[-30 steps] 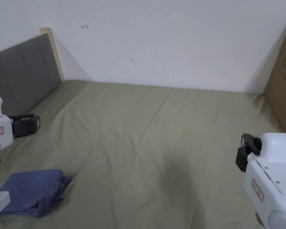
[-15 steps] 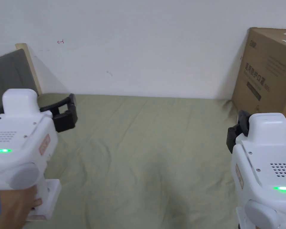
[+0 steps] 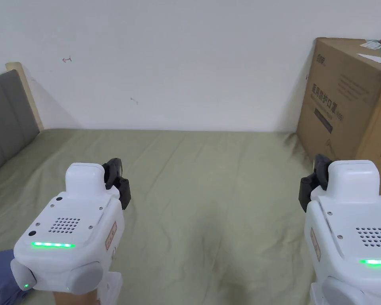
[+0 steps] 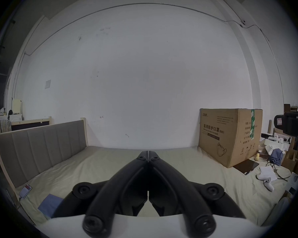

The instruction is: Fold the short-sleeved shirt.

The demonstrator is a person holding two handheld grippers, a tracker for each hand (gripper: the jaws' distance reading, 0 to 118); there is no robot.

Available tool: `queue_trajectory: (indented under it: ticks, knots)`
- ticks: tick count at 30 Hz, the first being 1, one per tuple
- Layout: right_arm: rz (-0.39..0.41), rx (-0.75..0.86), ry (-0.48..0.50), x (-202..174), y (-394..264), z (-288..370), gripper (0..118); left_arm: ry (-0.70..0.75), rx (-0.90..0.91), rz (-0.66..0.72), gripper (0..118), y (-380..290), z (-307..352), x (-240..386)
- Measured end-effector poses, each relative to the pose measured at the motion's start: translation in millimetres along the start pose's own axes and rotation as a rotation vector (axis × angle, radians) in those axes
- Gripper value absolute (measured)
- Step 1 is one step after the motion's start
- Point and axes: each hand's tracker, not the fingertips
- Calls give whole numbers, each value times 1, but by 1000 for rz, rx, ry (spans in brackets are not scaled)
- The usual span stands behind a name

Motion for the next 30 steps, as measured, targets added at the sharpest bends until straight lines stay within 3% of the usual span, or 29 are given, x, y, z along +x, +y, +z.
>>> queue_trajectory:
  ticks: [30]
  knots:
    - [-13,-6,2,-1,1,0,0,-10,4,-26,0,2,-1,3]
